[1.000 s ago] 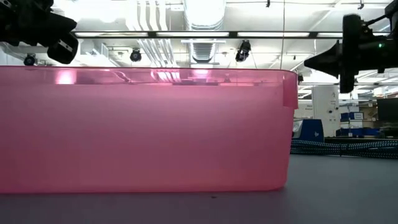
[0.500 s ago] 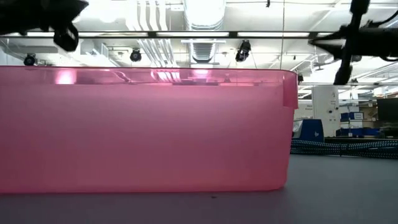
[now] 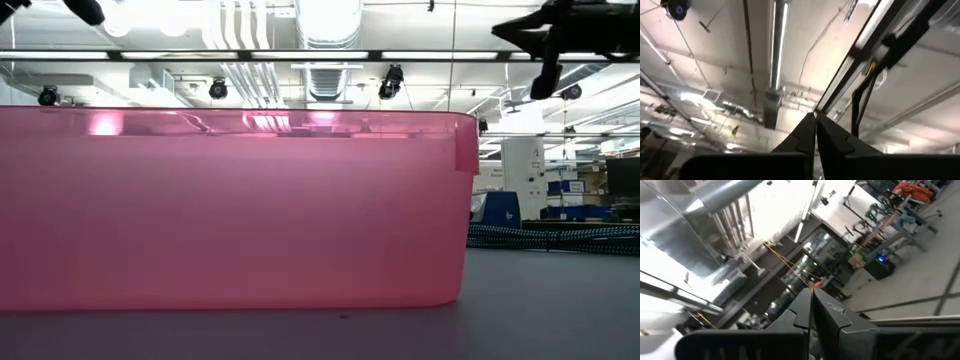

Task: Pick and place USB-C Cables
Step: Put the white charger cable into the pink bin

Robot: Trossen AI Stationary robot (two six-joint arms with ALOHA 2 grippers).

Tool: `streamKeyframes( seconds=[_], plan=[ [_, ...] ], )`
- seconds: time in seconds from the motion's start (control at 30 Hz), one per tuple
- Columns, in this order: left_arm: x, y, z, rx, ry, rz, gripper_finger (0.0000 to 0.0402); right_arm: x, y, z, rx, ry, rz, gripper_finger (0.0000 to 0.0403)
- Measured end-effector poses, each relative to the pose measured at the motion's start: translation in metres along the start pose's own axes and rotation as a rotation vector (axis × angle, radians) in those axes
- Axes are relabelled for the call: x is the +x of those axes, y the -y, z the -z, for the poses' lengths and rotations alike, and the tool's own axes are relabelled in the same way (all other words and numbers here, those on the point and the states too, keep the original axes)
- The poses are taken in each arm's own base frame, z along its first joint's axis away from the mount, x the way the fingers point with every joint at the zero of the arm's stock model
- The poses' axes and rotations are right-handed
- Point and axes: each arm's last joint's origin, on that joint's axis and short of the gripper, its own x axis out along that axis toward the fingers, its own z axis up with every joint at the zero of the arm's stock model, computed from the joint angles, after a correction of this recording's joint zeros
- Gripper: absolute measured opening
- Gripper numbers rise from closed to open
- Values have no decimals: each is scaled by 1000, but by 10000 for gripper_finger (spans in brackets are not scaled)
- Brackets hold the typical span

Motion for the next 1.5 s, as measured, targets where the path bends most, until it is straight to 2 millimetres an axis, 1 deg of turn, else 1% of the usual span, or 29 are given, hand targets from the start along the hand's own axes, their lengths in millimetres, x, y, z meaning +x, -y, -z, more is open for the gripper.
streamKeyframes(
  seconds=[0.13,0.17,0.27,0.33,0.4,0.47,0.53,0.63,0.7,0.83,0.9,0.97,1.07,1.13,1.23,1.3,1.37,1.43,1.5],
  plan=[
    [-1,2,-9,-10,92,23,0,14,-10,-3,-48,-5,42,9],
    [-1,3,-11,-14,114,28,0,20,-11,-1,-74,-19,69,9],
    [-2,4,-13,-61,119,66,0,38,-15,5,-154,-69,123,9],
    [-2,4,-14,-58,129,56,0,49,-18,9,-195,-110,153,9],
    [-1,3,-14,-38,139,33,0,58,-23,7,-217,-130,168,9],
    [1,1,-14,-22,158,-24,0,65,-30,5,-229,-141,175,9],
    [5,-2,-12,-23,167,-137,0,73,-35,3,-246,-146,189,9],
    [15,-7,-5,-18,142,-305,0,83,-40,-1,-269,-162,219,9],
    [23,-10,2,-25,116,-410,0,89,-42,-3,-280,-175,243,9],
    [39,-17,24,-68,44,-552,0,98,-42,-1,-314,-234,299,9],
    [44,-20,36,-106,13,-600,0,104,-47,-5,-312,-223,296,9],
    [46,-24,49,-146,-20,-673,0,108,-48,-5,-319,-225,307,9],
    [41,-31,71,-201,-102,-818,0,114,-48,-5,-326,-224,319,9],
    [34,-35,84,-273,-157,-902,0,117,-46,-4,-339,-234,333,9],
    [19,-42,111,-406,-301,-1036,0,120,-47,-5,-337,-221,333,9],
    [8,-44,125,-510,-411,-1105,0,121,-47,-4,-338,-225,335,9],
    [1,-45,136,-623,-523,-1153,0,122,-46,-3,-340,-233,337,9],
    [-4,-44,146,-695,-633,-1182,0,121,-46,-2,-341,-235,339,9],
    [0,-44,152,-735,-697,-1201,0,121,-46,-3,-340,-229,336,9]
  ],
)
